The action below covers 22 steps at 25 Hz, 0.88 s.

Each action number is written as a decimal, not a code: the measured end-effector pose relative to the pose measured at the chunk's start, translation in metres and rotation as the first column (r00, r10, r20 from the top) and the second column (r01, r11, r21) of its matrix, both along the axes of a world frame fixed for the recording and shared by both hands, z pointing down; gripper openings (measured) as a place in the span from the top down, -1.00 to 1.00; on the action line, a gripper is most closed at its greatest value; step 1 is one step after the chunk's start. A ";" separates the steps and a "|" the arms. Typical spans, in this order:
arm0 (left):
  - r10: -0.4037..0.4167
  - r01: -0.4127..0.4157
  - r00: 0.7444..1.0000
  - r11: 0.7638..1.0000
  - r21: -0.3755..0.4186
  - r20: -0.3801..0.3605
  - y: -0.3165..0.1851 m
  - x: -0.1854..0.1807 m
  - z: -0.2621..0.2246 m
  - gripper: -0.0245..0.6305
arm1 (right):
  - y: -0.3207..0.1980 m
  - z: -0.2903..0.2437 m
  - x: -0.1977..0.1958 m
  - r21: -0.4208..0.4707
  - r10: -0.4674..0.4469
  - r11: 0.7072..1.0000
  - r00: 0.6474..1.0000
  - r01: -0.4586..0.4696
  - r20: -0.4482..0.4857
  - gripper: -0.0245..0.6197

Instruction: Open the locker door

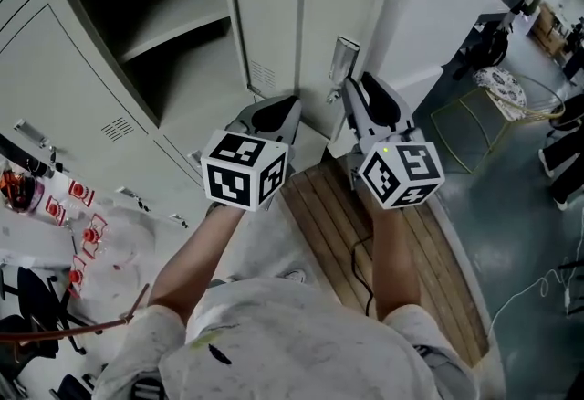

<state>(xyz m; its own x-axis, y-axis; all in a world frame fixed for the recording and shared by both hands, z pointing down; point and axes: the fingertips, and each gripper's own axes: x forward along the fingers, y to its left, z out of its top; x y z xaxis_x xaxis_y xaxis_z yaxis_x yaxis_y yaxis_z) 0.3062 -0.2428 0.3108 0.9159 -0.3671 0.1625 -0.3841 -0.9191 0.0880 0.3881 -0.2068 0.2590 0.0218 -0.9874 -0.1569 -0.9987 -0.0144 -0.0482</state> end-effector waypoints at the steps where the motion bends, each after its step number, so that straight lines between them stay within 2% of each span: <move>1: 0.006 -0.006 1.000 1.000 -0.001 -0.001 0.001 -0.002 0.000 0.90 | 0.000 0.000 -0.001 -0.002 0.008 1.000 1.000 -0.008 0.000 0.56; 13: 0.057 -0.057 0.998 0.998 -0.014 -0.015 0.004 -0.025 -0.003 0.90 | 0.003 0.000 -0.014 -0.040 0.044 0.998 0.999 -0.043 0.029 0.56; 22: 0.097 -0.097 0.995 0.995 -0.020 -0.028 0.013 -0.045 -0.007 0.90 | 0.015 -0.006 -0.033 -0.040 0.091 0.995 0.996 -0.090 0.015 0.54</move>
